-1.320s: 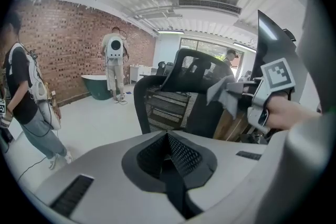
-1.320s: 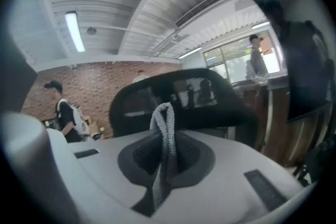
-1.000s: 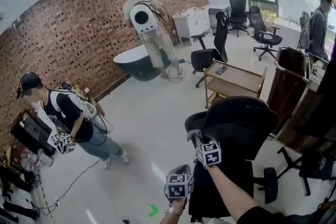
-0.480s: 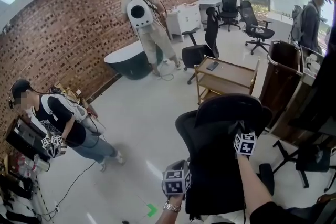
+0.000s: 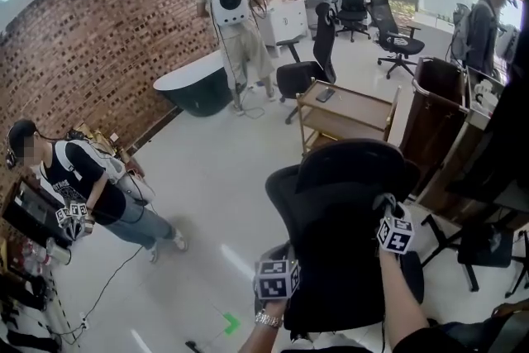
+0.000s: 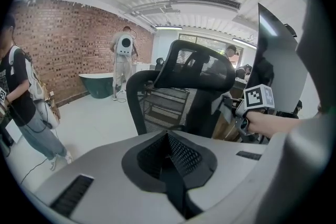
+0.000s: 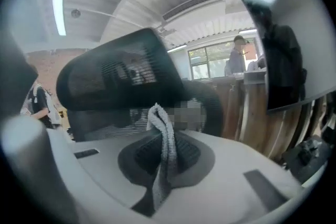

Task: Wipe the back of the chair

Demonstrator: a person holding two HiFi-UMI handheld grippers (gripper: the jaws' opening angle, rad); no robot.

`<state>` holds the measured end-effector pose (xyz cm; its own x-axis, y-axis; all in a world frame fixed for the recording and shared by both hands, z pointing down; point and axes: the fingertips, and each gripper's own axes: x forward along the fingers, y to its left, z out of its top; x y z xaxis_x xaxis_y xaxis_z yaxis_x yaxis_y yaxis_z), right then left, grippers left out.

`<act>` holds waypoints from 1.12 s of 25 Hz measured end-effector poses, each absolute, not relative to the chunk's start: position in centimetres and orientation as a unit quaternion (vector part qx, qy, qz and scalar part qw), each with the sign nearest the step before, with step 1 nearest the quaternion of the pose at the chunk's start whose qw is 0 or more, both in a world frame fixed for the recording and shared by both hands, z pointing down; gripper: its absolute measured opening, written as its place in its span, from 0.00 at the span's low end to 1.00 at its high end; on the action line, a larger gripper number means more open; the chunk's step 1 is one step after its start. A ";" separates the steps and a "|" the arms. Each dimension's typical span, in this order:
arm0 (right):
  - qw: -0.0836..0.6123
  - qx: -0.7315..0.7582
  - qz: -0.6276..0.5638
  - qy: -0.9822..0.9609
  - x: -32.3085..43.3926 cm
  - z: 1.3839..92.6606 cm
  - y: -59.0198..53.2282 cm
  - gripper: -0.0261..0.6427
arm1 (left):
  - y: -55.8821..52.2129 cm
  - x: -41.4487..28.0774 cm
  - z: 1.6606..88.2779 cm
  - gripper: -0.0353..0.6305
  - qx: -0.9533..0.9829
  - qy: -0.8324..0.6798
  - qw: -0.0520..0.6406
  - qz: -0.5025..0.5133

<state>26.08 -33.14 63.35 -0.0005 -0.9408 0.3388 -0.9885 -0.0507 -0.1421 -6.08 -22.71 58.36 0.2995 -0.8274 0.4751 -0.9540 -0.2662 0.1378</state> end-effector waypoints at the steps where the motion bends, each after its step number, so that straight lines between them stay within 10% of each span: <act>1: 0.066 0.683 0.180 -0.705 22.8 63.8 -33.1 0.06 | -22.7 -6.4 58.4 0.06 0.778 -0.574 0.204 0.156; 11: 0.127 0.472 0.185 -0.853 -5.4 66.9 -35.4 0.06 | -21.4 -10.2 58.8 0.05 0.747 -0.609 0.213 0.164; 28: 0.136 0.716 0.165 -0.665 29.9 66.5 -35.3 0.06 | -22.7 -6.9 58.8 0.06 0.771 -0.579 0.213 0.156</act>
